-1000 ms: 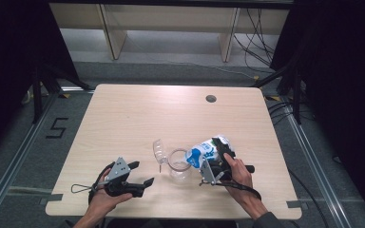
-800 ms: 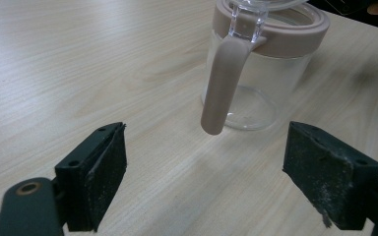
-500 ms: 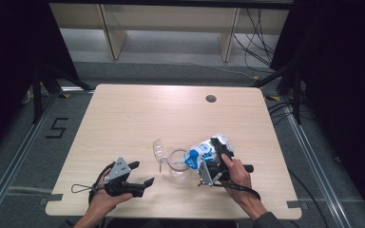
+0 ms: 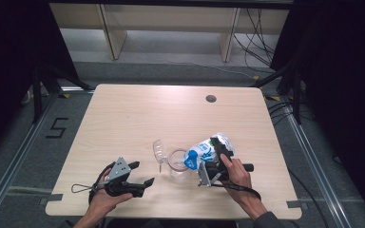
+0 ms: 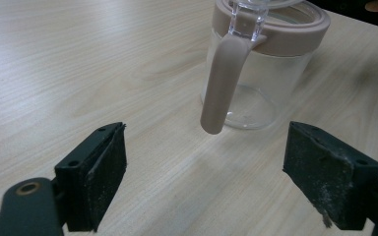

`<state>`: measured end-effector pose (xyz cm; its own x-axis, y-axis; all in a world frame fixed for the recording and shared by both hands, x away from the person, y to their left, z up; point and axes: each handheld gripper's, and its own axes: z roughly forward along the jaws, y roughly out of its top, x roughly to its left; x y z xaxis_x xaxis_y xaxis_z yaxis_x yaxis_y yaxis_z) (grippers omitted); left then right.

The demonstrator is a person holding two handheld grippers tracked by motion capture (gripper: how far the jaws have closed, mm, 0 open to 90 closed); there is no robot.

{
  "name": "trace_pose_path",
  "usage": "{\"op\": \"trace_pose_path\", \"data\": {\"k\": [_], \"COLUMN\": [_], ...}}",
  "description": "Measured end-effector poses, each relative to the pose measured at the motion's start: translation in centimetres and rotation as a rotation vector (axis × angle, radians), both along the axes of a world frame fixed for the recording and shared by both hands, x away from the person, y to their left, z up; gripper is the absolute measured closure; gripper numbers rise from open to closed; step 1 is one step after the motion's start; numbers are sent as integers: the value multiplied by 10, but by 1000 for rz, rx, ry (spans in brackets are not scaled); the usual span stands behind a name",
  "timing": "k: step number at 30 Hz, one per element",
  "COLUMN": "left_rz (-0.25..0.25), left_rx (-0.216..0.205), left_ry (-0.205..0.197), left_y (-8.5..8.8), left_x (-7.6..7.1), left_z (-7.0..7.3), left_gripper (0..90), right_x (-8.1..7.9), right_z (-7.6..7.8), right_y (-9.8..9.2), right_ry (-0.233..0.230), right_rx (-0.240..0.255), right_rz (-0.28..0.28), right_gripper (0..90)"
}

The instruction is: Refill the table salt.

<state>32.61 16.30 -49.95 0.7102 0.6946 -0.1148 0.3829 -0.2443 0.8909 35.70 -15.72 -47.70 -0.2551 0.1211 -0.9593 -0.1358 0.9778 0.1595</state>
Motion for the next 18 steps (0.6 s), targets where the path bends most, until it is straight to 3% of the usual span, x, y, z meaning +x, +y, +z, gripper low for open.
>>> {"op": "trace_pose_path", "data": {"k": [5,6,9,11,16,18], "left_rz": [-1,-3,-4,-1,-4,-4], "left_rx": [1,3,8,3,8,8], "left_ry": [-6,-5,-6,0,-6,-6], "left_y": [0,0,0,0,1,1], "left_x": [0,0,0,0,0,1], "left_z": [0,0,0,0,0,0], "left_gripper": [160,160,160,160,160,160], "right_x": [0,0,-2,0,-2,0], "right_z": [-2,2,-1,0,-2,-1], "right_y": [2,2,2,3,3,4], "right_ry": [7,-20,-21,-31,-35,-34], "right_rx": [6,-56,-14,-39,-29,-40], "right_rz": [6,11,-13,5,-13,3], "right_gripper": [476,476,477,478,480,480]}}
